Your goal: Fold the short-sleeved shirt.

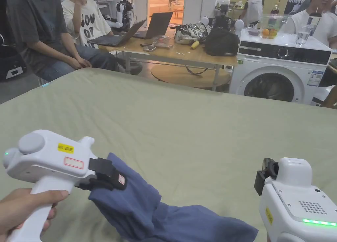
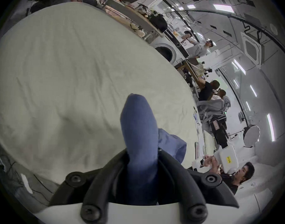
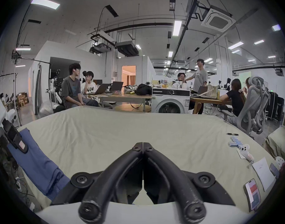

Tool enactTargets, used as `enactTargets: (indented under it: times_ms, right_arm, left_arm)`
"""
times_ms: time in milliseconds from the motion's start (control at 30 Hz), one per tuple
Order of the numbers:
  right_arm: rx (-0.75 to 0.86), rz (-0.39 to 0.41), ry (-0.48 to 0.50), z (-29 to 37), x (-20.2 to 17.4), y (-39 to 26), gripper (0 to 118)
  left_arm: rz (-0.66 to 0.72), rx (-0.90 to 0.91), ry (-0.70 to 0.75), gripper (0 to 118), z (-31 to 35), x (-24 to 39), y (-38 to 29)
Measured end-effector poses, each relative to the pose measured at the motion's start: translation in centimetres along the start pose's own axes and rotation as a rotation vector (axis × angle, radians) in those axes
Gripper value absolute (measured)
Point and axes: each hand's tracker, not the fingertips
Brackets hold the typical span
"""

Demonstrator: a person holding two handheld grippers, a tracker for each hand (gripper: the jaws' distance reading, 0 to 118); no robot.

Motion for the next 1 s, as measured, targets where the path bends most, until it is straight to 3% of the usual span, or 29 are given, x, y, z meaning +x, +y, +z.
enactTargets:
  times_ms: [100,200,567,833,867,967,1000]
  right_arm:
    - [0.002,-0.002,-0.01,0.3,0.6,0.1,0]
    - [0.003,-0.003,-0.023,0.7,1.2,0.2,0]
    - [-0.004,-0.002,-0.06,1.7,3.3,-0.2,0]
    - [-0.021,-0.015,-0.095,2.0,4.7,-0.6,0]
    - [-0.023,-0.018,-0.098,2.1,4.8,-0.6,0]
    - [-0.028,-0.02,-0.104,2.2,5.0,-0.7,0]
    - [-0.028,-0.021,-0.106,2.2,5.0,-0.8,0]
  left_arm:
    - [-0.055,-0.08,0.079,7,-3.2,2.4,0.1]
    - [-0.045,-0.121,0.032,7,-5.9,4.5,0.2]
    - [-0.258,-0.24,0.25,7,-16.9,14.5,-1.4]
    - [-0.304,-0.339,0.322,7,-23.5,16.9,-3.0]
    - [-0.294,-0.356,0.319,13,-23.8,16.5,-2.8]
    - [-0.221,-0.363,0.204,50,-23.4,16.0,-3.0]
    - [-0.238,-0.358,0.207,53,-22.9,16.0,-2.9]
